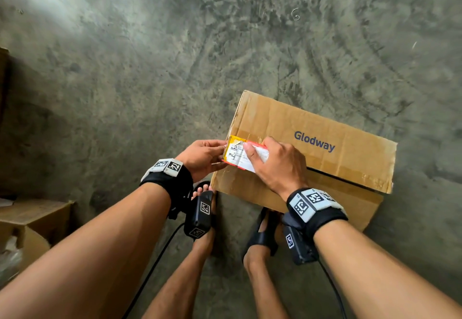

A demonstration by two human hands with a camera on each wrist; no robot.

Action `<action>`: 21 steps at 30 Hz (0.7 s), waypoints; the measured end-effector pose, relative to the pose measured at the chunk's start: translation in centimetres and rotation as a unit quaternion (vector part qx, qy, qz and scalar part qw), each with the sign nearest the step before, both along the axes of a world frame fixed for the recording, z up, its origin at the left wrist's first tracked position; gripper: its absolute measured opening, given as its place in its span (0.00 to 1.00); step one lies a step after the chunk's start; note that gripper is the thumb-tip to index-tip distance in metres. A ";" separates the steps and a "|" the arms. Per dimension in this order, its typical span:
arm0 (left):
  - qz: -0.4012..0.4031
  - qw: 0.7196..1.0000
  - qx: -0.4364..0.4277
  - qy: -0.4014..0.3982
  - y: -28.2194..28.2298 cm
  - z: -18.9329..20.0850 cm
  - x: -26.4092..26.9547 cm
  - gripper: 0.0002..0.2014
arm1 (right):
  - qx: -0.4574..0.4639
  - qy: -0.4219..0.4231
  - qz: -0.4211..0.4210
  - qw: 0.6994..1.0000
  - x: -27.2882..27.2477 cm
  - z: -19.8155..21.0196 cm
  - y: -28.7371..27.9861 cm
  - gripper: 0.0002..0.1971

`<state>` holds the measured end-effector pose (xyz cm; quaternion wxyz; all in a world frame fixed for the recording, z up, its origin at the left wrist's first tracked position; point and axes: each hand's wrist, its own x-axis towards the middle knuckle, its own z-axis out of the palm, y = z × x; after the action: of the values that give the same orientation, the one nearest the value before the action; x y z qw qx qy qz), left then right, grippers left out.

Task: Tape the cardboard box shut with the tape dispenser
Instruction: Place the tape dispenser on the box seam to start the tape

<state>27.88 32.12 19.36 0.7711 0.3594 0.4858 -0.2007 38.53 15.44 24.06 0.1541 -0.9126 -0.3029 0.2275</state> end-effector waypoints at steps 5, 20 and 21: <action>-0.023 0.999 0.033 -0.004 -0.2 -0.2 0.6 0.07 | -0.006 -0.001 -0.010 1.000 0.1 0.0 -0.1 0.26; -0.071 0.974 0.211 -0.043 0.1 -0.9 1.8 0.12 | -0.054 -0.021 -0.013 0.998 0.7 -0.1 -0.5 0.28; -0.070 0.971 0.224 -0.041 0.5 -0.9 1.8 0.11 | -0.052 -0.025 -0.011 0.998 0.9 -0.1 -0.8 0.28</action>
<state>29.66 32.59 18.45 0.6740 0.5641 0.4601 -0.1257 39.39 14.69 23.98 0.1010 -0.9280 -0.2845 0.2185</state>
